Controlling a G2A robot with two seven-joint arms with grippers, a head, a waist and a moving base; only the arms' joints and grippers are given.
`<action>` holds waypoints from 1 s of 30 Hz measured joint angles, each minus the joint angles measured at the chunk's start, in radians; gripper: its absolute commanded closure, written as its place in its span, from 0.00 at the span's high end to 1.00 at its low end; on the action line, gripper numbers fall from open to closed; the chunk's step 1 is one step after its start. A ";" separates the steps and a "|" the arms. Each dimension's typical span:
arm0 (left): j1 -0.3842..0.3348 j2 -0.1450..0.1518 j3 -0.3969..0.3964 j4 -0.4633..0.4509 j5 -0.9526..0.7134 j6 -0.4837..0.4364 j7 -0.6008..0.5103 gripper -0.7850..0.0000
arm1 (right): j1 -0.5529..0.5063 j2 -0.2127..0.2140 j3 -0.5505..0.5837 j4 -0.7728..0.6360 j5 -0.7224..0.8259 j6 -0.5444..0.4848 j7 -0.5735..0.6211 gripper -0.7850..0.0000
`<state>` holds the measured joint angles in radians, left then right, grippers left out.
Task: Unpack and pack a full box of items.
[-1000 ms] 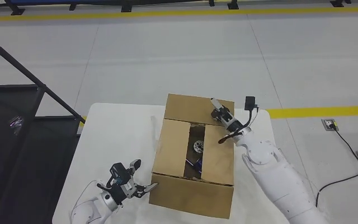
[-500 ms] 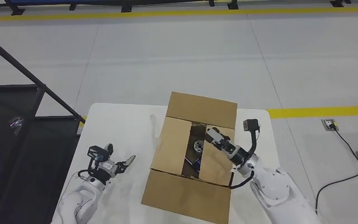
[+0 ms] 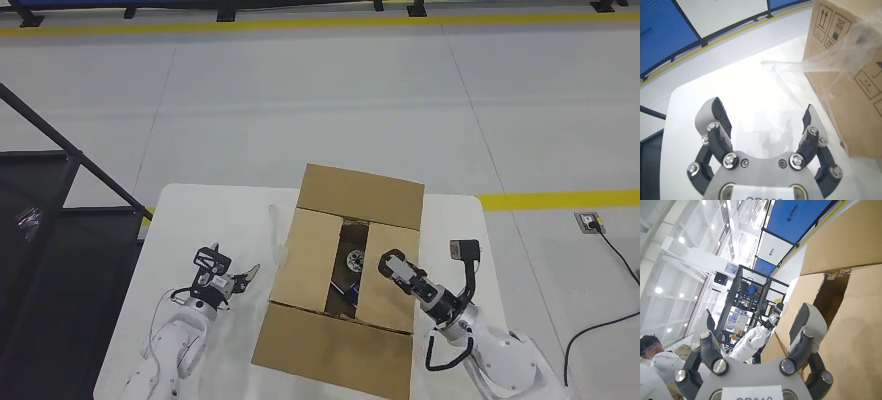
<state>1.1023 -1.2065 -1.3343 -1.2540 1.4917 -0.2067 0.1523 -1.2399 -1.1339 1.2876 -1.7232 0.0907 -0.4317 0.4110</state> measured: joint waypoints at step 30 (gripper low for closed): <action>-0.244 -0.052 0.109 0.361 -0.075 0.016 0.295 1.00 | -0.061 0.005 0.083 -0.011 0.035 -0.031 0.032 1.00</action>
<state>0.8588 -1.2589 -1.2257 -0.8930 1.4171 -0.1908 0.4473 -1.3010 -1.1291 1.3703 -1.7341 0.1259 -0.4630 0.4427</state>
